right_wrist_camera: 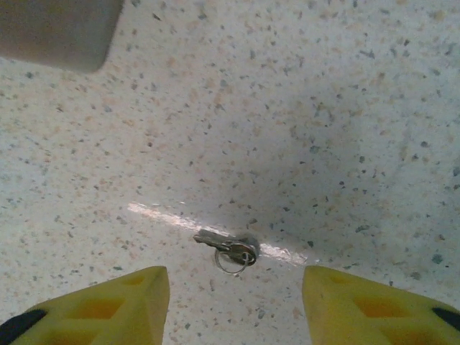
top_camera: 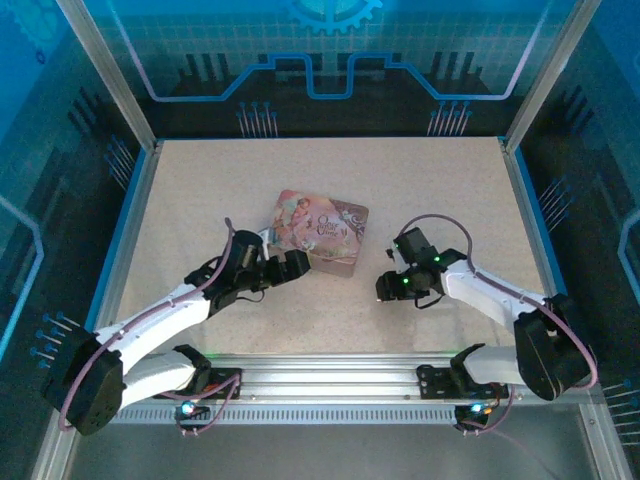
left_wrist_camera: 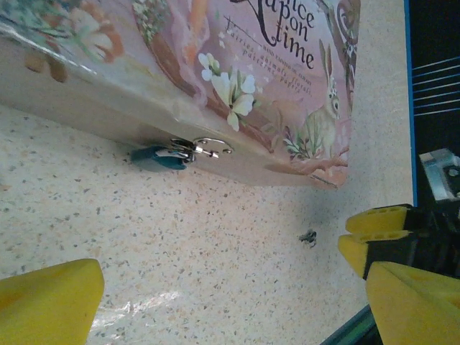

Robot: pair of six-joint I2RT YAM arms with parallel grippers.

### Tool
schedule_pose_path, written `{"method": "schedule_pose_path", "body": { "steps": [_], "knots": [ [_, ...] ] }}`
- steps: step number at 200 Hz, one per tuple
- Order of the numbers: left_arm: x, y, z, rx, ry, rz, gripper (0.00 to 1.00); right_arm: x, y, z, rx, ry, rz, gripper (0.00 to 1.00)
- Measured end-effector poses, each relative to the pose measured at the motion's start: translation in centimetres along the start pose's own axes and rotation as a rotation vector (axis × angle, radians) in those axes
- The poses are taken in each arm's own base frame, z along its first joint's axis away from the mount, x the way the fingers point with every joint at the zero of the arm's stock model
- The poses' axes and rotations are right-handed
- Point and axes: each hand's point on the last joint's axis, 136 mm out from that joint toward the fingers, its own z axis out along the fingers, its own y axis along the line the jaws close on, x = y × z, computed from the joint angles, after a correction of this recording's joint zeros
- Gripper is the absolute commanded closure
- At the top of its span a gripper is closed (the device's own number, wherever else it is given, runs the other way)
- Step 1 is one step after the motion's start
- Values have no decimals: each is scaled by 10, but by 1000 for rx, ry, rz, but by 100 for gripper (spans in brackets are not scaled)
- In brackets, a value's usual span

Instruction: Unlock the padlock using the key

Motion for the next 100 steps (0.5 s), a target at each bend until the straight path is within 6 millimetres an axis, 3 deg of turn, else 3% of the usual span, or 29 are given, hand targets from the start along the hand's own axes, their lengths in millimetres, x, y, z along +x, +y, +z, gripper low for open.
{"method": "schedule_pose_path", "body": {
  "steps": [65,100],
  "knots": [
    [-1,0,5,10,-8,-5,4,-3,-4,8,20,0,84,62],
    [-1,1,5,6,-13,-4,4,5,-5,16,28,33,100,65]
  ]
}}
